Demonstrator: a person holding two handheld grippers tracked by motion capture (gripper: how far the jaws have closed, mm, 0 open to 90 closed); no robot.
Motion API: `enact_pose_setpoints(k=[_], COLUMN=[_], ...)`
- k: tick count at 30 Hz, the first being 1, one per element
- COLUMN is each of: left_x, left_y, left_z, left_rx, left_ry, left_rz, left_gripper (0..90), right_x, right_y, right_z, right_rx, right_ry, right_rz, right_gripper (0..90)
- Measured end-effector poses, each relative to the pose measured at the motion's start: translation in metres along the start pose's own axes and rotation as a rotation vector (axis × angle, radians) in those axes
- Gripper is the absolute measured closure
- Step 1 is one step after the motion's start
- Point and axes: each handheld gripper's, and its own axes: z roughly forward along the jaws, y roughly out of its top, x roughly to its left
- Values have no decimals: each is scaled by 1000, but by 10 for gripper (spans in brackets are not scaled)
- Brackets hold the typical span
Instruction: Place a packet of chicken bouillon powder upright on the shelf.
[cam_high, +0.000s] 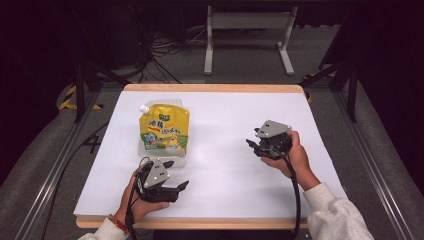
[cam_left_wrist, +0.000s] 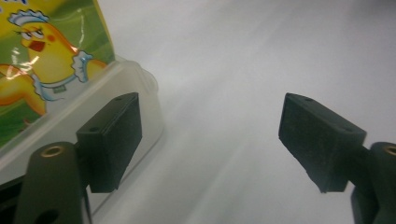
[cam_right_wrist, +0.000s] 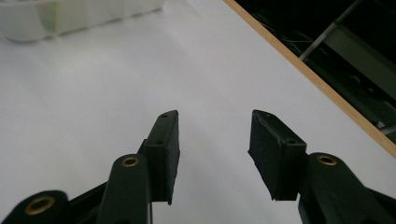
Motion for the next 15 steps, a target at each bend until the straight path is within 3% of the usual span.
enact_pose_setpoints(k=[15], left_x=[-5], left_y=[-10], left_z=[8], left_rx=[71], left_ry=[-23], left_rz=[4], left_gripper=[123], right_x=[-8], right_y=[-54], right_z=[-22], right_rx=[33], right_ry=[-1], right_rz=[28], right_gripper=[376])
